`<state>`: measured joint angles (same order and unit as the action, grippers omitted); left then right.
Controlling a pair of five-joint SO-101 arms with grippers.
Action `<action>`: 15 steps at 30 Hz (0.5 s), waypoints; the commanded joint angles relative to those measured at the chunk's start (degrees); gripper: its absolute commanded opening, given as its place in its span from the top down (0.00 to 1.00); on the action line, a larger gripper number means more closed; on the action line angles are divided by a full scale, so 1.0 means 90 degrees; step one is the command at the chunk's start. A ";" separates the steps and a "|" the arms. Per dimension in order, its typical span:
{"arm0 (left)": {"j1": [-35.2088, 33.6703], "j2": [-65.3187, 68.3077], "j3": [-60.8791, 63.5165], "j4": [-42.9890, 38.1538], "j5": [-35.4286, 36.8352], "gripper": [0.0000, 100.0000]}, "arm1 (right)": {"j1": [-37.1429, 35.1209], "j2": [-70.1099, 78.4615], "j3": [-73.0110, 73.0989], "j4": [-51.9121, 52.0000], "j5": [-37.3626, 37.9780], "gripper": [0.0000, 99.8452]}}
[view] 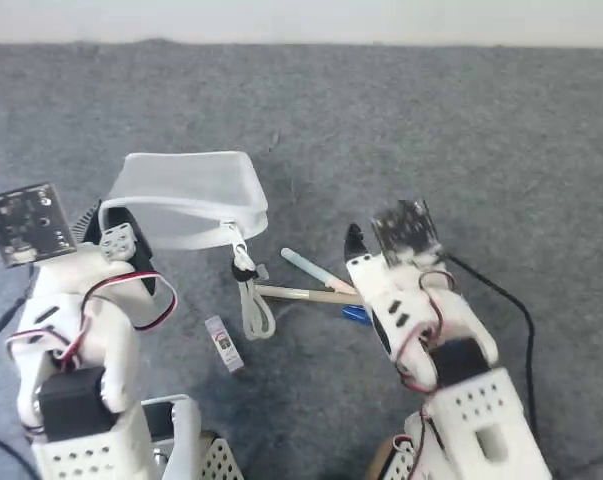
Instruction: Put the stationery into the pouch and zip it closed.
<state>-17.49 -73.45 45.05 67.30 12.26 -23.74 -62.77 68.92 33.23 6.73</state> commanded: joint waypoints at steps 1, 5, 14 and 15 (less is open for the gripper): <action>-0.0352 -0.0186 -0.0122 -0.0176 0.0156 0.99 | -0.0083 0.0796 -0.0703 -0.0005 0.0186 0.75; -0.0703 -0.0186 -0.0122 -0.0176 0.0449 0.99 | -0.0259 0.1490 -0.0967 -0.0015 0.0547 0.75; -0.0733 -0.0186 -0.0122 -0.0176 0.0449 0.99 | -0.0913 0.2789 -0.1436 0.0005 0.0781 0.75; -0.0733 -0.0186 -0.0122 -0.0176 0.0449 0.99 | -0.0952 0.2926 -0.1504 0.0005 0.0781 0.75</action>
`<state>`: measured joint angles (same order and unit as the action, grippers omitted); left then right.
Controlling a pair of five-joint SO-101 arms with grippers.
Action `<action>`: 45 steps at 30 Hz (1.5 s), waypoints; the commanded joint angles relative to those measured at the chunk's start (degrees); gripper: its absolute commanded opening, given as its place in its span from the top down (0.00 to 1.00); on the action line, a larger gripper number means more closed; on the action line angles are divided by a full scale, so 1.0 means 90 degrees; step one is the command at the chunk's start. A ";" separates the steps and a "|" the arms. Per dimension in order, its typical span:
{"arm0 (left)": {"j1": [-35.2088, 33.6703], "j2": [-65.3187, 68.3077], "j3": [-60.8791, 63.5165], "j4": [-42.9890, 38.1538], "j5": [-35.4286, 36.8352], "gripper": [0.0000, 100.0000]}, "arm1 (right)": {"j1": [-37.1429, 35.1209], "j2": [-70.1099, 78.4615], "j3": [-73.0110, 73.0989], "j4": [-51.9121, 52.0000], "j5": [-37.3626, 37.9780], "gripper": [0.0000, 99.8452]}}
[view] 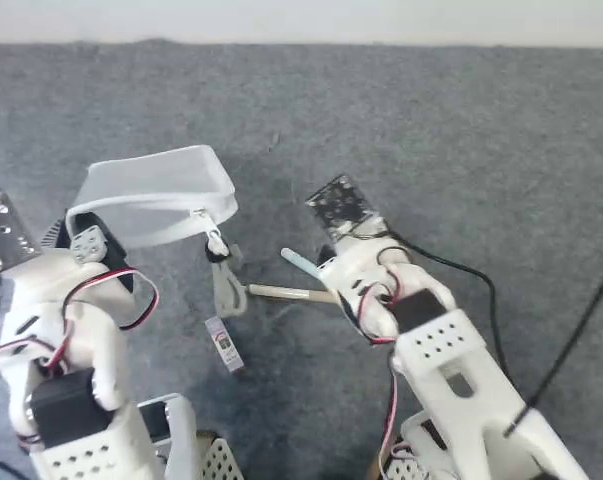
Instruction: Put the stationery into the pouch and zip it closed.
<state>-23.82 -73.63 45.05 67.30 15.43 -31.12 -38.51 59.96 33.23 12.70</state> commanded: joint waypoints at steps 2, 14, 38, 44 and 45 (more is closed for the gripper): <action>-0.0029 -0.0166 -0.0122 -0.0166 0.0098 0.99 | -0.0200 0.0503 -0.0664 -0.0005 0.0117 0.75; -0.0400 -0.0166 -0.0122 -0.0195 0.0107 0.99 | -0.0298 0.2672 -0.2100 0.0005 0.0127 0.75; -0.0420 -0.0156 -0.0122 -0.0205 0.0107 0.99 | -0.0640 0.4635 -0.3341 0.0054 0.0567 0.75; -0.0420 -0.0156 -0.0122 -0.0205 0.0098 0.99 | -0.0708 0.4674 -0.3321 0.0054 0.0567 0.75; -0.0420 -0.0156 -0.0122 -0.0205 0.0098 0.99 | -0.0708 0.4733 -0.3341 0.0054 0.0567 0.75</action>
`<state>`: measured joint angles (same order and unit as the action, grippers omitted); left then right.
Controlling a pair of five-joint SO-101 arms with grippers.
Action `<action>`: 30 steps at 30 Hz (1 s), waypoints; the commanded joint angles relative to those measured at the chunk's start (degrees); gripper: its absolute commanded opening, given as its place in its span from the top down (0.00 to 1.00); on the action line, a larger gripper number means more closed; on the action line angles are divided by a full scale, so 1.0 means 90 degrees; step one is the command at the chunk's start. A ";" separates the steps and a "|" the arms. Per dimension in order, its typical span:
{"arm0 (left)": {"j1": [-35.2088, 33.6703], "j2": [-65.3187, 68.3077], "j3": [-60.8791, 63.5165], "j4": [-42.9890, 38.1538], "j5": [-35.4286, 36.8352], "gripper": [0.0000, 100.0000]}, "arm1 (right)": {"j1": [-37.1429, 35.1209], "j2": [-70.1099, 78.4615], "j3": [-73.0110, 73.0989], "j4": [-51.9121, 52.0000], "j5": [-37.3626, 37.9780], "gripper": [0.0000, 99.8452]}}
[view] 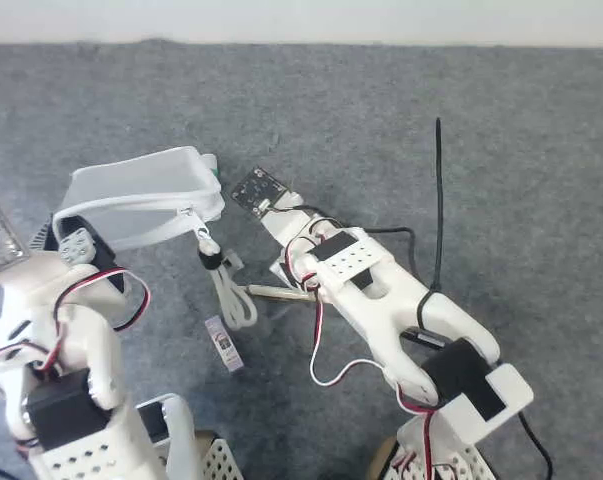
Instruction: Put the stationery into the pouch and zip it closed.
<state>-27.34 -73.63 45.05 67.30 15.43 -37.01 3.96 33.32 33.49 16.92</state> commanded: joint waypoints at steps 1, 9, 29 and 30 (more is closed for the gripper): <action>-0.0029 -0.0156 -0.0122 -0.0205 0.0098 0.99 | -0.0063 0.0103 -0.0400 0.0024 0.0107 0.75; -0.0029 -0.0156 -0.0122 -0.0205 0.0098 0.99 | -0.0044 0.0835 -0.1377 0.0884 0.0107 0.75; -0.0029 -0.0156 -0.0122 -0.0205 0.0098 0.99 | -0.0034 0.1753 -0.2725 0.2125 0.0117 0.96; -0.0029 -0.0156 -0.0122 -0.0205 0.0098 0.99 | -0.0005 0.1763 -0.2755 0.2164 0.0127 0.99</action>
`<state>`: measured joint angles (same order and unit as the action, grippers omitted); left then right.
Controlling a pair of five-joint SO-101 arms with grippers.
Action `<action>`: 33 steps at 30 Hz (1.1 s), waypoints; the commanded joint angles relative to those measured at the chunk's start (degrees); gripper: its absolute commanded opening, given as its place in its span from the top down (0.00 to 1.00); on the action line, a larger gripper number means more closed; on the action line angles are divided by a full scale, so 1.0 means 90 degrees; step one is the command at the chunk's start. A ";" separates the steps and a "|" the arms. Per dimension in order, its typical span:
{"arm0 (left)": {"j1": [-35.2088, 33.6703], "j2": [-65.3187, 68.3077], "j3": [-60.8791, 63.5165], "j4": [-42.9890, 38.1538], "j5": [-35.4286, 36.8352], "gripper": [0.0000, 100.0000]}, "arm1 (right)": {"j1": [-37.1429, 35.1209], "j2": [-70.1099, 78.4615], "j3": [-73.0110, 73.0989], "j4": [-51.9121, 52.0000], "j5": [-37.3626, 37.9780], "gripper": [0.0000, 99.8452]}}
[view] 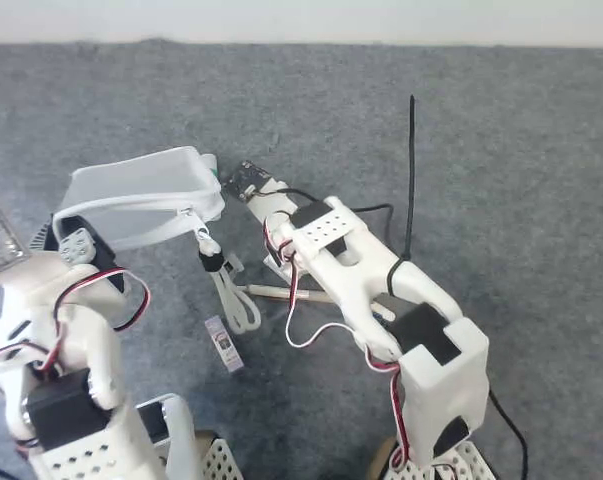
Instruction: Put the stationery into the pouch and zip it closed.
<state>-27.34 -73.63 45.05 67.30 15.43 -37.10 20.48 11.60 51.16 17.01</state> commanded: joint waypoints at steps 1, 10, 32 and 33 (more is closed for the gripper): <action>-0.0029 -0.0156 -0.0122 -0.0205 0.0098 0.99 | 0.0024 -0.0063 -0.0352 0.0230 0.0195 1.00; -0.0020 -0.0156 -0.0122 -0.0195 0.0098 0.99 | 0.0308 -0.0132 -0.0371 0.0542 0.0420 0.99; 0.1084 -0.0117 0.0484 -0.0654 -0.0303 0.99 | 0.1333 -0.1900 0.0215 0.1021 -0.0156 0.99; 0.1172 -0.0117 0.0484 -0.0654 -0.0322 0.99 | 0.1392 -0.1929 0.0215 0.1021 -0.0264 0.99</action>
<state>-18.55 -73.63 50.24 64.04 13.49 -26.55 8.00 14.07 60.40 16.57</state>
